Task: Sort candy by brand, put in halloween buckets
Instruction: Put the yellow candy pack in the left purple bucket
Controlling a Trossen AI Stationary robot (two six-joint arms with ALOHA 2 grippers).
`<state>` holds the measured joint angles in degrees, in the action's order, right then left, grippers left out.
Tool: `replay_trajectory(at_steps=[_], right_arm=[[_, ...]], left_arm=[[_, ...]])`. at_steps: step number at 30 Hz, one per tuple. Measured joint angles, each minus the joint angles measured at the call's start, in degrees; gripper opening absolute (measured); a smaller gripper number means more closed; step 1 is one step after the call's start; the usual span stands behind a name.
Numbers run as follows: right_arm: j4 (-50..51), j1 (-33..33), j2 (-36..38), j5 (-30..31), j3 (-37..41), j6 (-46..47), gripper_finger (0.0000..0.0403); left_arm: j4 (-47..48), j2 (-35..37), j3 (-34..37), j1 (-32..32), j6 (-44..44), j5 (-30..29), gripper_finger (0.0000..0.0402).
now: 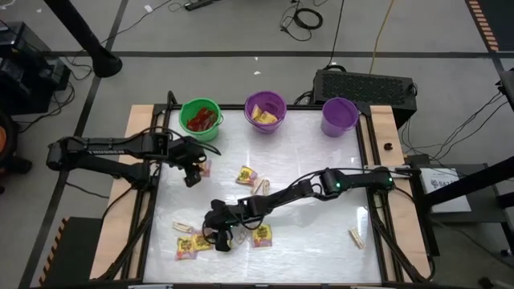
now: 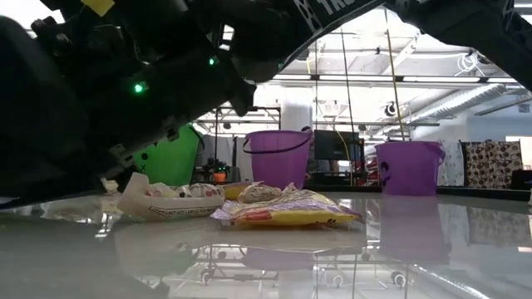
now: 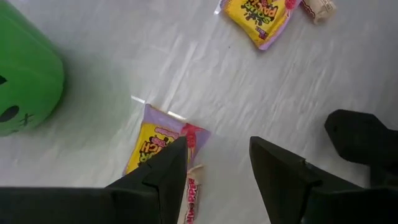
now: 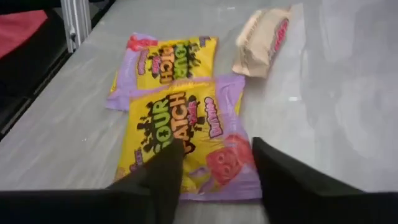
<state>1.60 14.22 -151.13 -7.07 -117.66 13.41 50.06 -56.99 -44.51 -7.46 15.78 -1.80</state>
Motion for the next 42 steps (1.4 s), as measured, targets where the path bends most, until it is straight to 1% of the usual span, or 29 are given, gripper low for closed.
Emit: replay_trajectory(at_steps=[4,6,7,8,12,15,18,20,23,26,29,33,36,42], right_arm=[[5.7,-0.1,2.3,-0.4,0.2,0.8,0.0086],[10.8,-0.5,4.3,-0.5,0.4,0.8,0.0036],[13.7,-0.7,5.5,0.0,0.4,0.6,0.002],[16.4,-0.9,6.5,1.5,0.5,0.3,0.0012],[25.7,-1.8,11.0,9.2,0.5,-1.8,0.001],[33.0,-2.3,15.4,14.1,0.5,-1.0,0.0004],[42.4,-2.5,20.7,21.5,0.5,-0.1,0.0003],[48.2,-3.0,24.1,26.4,0.4,-1.0,0.0002],[55.1,-5.3,28.6,31.2,0.4,-2.5,0.0002],[60.7,-9.3,31.9,33.1,0.3,-2.6,0.0001],[63.6,-15.4,34.0,34.2,0.3,-2.7,0.0001],[63.0,-24.0,34.8,34.2,0.3,-3.4,0.0003],[63.0,-29.4,34.8,33.8,0.3,-4.9,0.0009],[61.1,-37.0,34.8,30.3,0.3,-6.7,0.0017]], left_arm=[[0.0,0.0,0.0,1.0,0.7,-0.1,0.018],[0.0,0.0,0.0,1.3,1.8,-0.3,0.018],[0.0,0.0,0.0,1.6,2.1,-0.3,0.018],[0.0,0.0,0.0,1.9,2.7,-0.3,0.018],[0.0,0.0,0.0,3.2,4.3,-0.3,0.018],[0.1,0.0,0.0,4.6,6.4,-0.3,0.018],[0.1,0.0,0.0,6.5,8.0,-0.3,0.018],[-0.1,0.0,0.0,8.0,9.0,-0.5,0.018],[-0.5,0.0,0.0,10.2,11.8,-2.5,0.018],[-1.8,0.0,0.0,12.1,13.9,-4.5,0.018],[-4.5,0.0,0.0,13.5,15.7,-6.2,0.018],[-9.2,0.0,0.0,14.6,17.1,-7.6,0.018],[-11.4,0.0,0.0,15.1,21.0,-8.4,0.018],[-11.8,0.0,0.0,16.2,27.7,-11.3,0.018]])
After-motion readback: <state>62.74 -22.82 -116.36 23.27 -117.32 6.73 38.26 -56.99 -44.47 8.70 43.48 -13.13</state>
